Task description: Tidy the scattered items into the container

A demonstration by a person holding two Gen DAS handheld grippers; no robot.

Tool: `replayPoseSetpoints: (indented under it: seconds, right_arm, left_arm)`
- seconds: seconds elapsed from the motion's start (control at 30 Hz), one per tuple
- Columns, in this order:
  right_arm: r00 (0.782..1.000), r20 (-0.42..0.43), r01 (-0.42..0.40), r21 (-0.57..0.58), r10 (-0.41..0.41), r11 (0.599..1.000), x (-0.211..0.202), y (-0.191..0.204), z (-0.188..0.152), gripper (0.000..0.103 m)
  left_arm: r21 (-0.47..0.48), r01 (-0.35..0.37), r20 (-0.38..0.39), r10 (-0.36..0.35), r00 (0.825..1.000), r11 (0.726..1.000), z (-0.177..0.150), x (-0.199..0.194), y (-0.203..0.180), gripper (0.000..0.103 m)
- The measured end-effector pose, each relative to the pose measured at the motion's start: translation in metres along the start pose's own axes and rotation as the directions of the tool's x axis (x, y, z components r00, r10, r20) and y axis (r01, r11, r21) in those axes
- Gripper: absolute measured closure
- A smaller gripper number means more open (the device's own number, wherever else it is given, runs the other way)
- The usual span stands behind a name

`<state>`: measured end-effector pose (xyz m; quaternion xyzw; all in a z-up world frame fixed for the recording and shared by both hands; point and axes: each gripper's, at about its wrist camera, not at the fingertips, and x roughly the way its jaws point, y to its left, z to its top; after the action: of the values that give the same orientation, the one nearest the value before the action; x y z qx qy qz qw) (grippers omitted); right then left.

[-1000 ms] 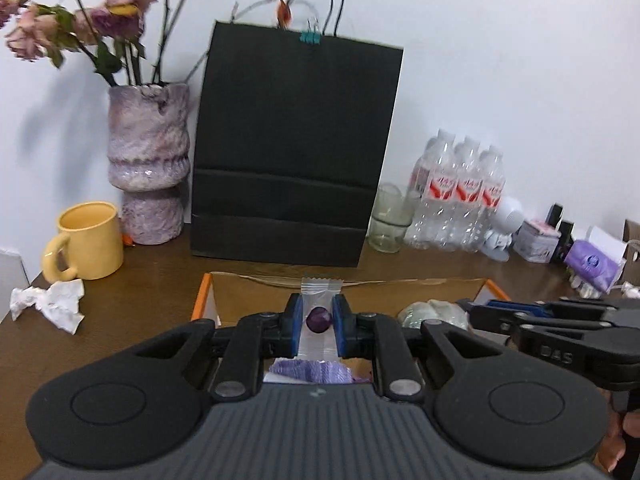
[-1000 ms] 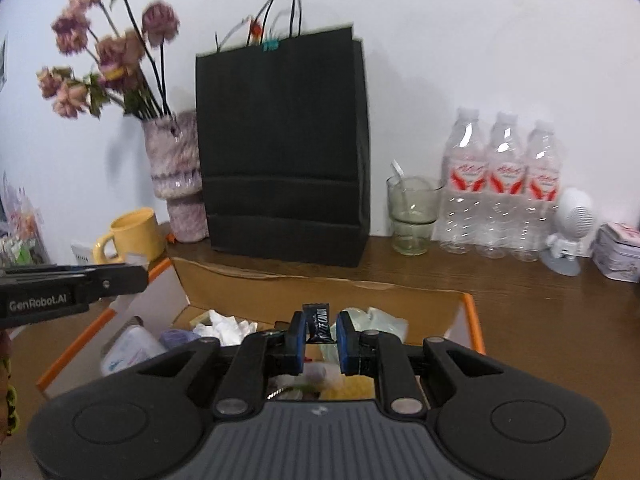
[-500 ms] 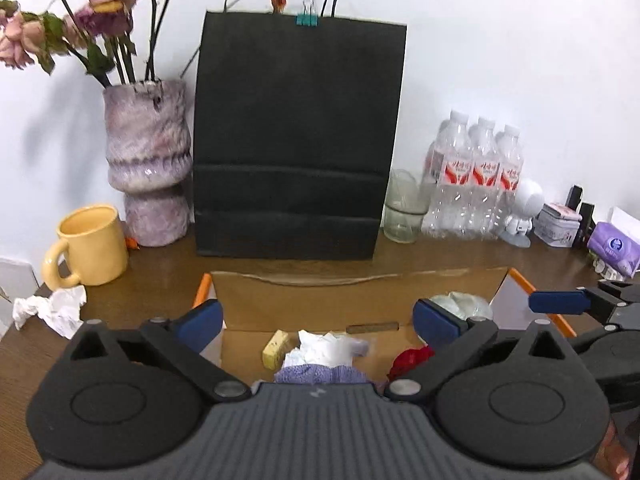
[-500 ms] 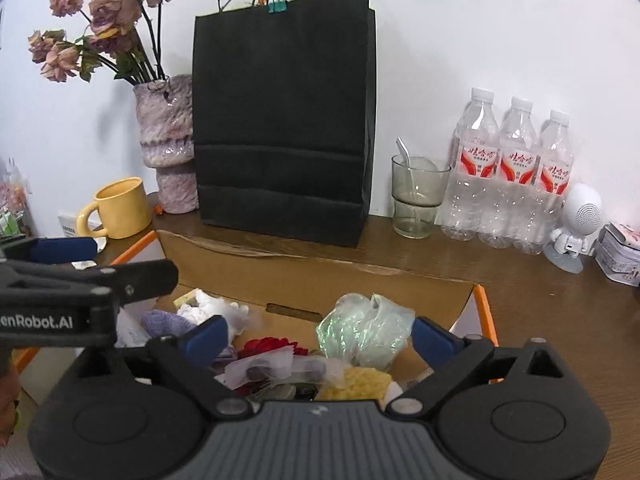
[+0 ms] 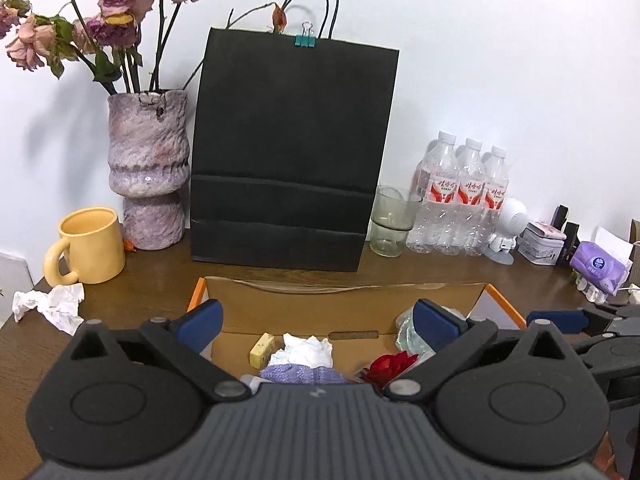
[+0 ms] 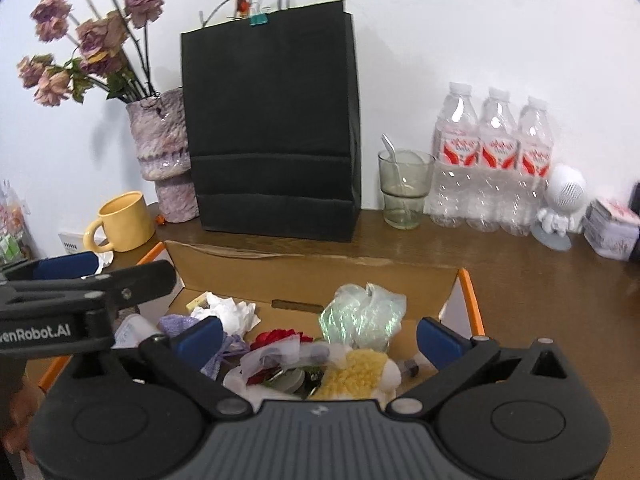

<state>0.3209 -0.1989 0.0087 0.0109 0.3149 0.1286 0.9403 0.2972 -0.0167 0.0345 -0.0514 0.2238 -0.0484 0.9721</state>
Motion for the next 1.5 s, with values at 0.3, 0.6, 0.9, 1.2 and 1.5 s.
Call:
replayPoseSetpoints:
  seconds: [0.3,0.6,0.9,1.2,1.5]
  right_arm:
    - [0.999,0.025,-0.033,0.035,0.032,0.999,-0.039,0.004,-0.011,0.0]
    - [0.999,0.043,-0.025,0.064,0.023,0.998,-0.071,0.007,-0.025,0.0]
    - [0.999,0.051,-0.021,0.064,0.017,0.998,-0.106,0.015,-0.043,0.0]
    - [0.997,0.073,0.006,0.052,-0.01,0.999,-0.137,0.025,-0.055,0.0]
    - [0.997,0.072,0.024,0.035,-0.027,0.999,-0.154,0.031,-0.063,0.0]
  left_arm:
    - [0.005,0.019,0.056,-0.02,0.998,1.0,-0.004,-0.041,-0.005,0.0]
    - [-0.035,0.019,0.067,-0.017,0.998,0.999,-0.013,-0.079,-0.005,0.0]
    - [-0.055,0.009,0.053,-0.007,0.999,0.998,-0.027,-0.114,-0.005,0.0]
    - [-0.033,-0.017,0.052,0.019,0.998,0.999,-0.035,-0.143,-0.011,0.0]
    - [-0.018,-0.01,0.039,0.01,0.999,1.0,-0.044,-0.161,-0.017,0.0]
